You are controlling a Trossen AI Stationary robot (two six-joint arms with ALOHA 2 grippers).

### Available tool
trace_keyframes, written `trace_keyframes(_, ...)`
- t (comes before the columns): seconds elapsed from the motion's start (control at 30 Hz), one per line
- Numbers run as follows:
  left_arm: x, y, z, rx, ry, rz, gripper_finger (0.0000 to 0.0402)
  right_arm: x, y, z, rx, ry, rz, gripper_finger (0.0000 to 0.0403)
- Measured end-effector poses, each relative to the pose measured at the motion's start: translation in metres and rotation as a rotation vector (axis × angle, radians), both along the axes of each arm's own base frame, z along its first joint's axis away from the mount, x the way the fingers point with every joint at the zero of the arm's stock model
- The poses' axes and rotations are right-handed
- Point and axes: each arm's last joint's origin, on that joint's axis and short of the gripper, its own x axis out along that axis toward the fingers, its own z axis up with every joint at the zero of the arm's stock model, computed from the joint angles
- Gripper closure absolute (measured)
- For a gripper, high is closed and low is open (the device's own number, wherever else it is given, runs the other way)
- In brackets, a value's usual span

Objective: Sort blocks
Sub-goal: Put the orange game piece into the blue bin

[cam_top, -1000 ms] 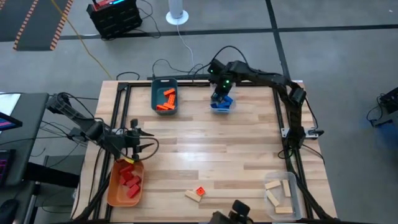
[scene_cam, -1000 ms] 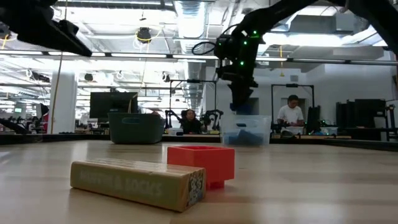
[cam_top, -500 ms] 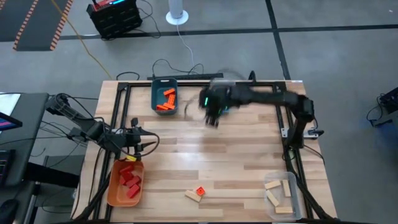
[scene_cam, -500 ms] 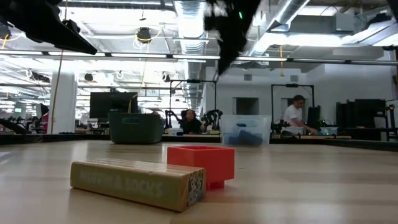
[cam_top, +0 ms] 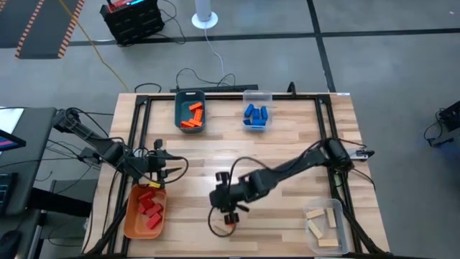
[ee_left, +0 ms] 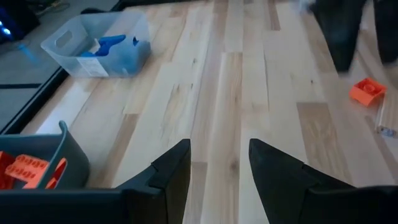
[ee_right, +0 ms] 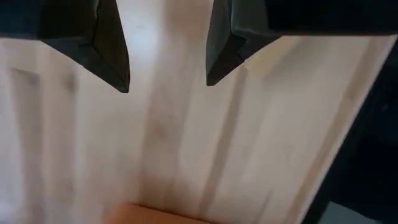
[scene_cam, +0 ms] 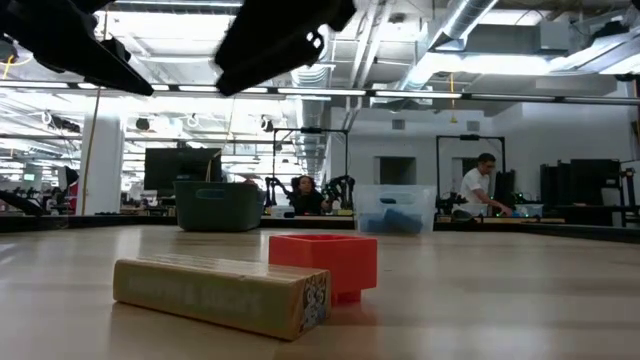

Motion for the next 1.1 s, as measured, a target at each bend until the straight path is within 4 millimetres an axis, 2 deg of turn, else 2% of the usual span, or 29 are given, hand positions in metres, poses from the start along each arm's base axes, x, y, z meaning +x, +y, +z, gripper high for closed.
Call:
trace_keyframes(0.13, 0.0, 0.0, 0.0, 0.005, -0.001, -0.005, 0.0245, 0.007, 0.021, -0.021, 0.044, -0.021, 0.01, 0.0223)
trace_keyframes(0.27, 0.0, 0.0, -0.001, 0.013, 0.009, -0.006, 0.0245, 0.007, 0.04, -0.033, 0.082, -0.042, 0.0, 0.0223)
trace_keyframes(0.37, -0.001, 0.0, -0.002, 0.015, 0.029, -0.014, 0.0245, 0.003, 0.052, -0.042, 0.072, -0.027, -0.043, 0.0223)
trace_keyframes(0.5, 0.0, -0.004, -0.004, -0.059, 0.071, -0.135, 0.0245, -0.01, 0.064, -0.052, 0.082, 0.063, -0.128, 0.0223)
trace_keyframes(0.73, 0.005, -0.01, -0.011, -0.068, 0.143, -0.198, 0.0245, -0.025, 0.075, -0.05, 0.078, 0.133, -0.143, 0.0212)
trace_keyframes(1.1, 0.007, -0.012, -0.015, -0.098, 0.174, -0.199, 0.0245, -0.036, 0.077, -0.055, -0.009, 0.23, -0.02, 0.0158)
